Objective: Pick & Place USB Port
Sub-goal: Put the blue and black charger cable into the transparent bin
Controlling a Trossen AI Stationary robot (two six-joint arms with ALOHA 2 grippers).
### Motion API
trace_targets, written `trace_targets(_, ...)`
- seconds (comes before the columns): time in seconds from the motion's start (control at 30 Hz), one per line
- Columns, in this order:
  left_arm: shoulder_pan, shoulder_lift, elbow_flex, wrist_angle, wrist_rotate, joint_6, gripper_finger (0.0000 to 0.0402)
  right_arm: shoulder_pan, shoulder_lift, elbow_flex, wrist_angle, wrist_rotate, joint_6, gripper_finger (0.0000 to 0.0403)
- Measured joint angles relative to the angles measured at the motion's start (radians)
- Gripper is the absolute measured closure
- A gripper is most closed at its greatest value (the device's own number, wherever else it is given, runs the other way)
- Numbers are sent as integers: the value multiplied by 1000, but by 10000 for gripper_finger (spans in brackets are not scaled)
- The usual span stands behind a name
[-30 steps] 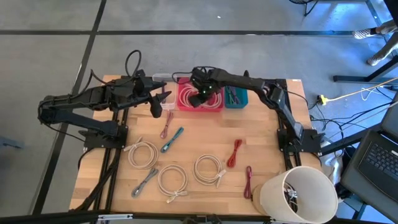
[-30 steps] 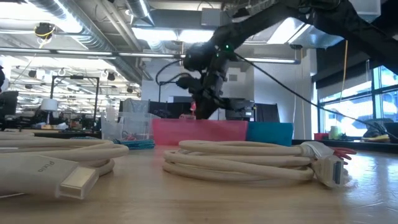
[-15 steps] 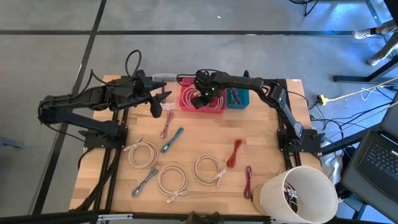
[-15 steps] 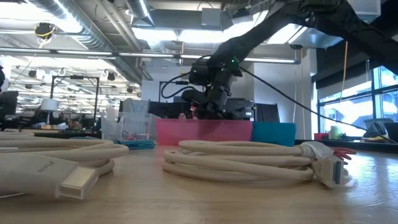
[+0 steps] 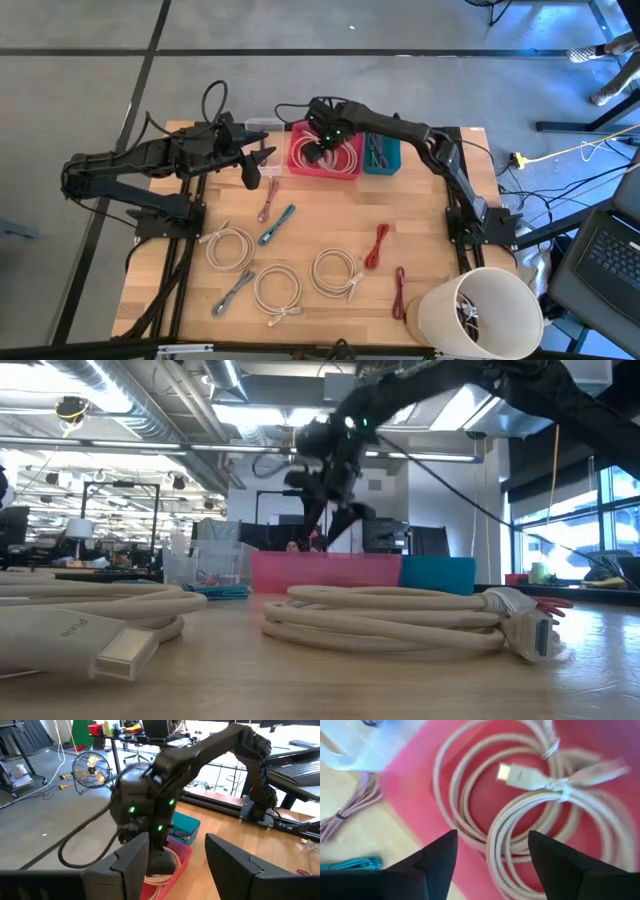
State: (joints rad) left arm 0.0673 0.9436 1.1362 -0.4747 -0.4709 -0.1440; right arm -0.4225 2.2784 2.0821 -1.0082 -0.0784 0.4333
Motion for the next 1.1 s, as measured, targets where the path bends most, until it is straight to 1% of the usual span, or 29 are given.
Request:
trace_targets(0.1, 0, 0, 0, 0, 0, 0, 213, 46, -19, 106, -117, 70, -29, 161)
trace_targets(0.27, 0, 0, 0, -8, 1, 0, 213, 165, -38, 275, -312, 136, -37, 176)
trace_targets(0.33, 0, 0, 0, -14, 0, 0, 213, 227, -87, 247, -342, 154, -5, 181)
trace_targets(0.43, 0, -2, 0, -31, 6, 0, 213, 319, -135, 219, -431, 177, 98, 186)
trace_targets(0.6, 0, -3, 0, -31, 10, 2, 213, 475, -168, 207, -562, 271, 335, 188)
trace_targets(0.7, 1, -3, 0, -32, -2, 18, 213, 557, -171, 206, -563, 287, 454, 188)
trace_targets(0.93, 1, -3, 0, -40, -1, 27, 213, 679, -169, 176, -562, 289, 714, 188)
trace_targets(1.1, 0, -4, 0, -120, 1, 4, 213, 732, -169, 148, -564, 296, 844, 188)
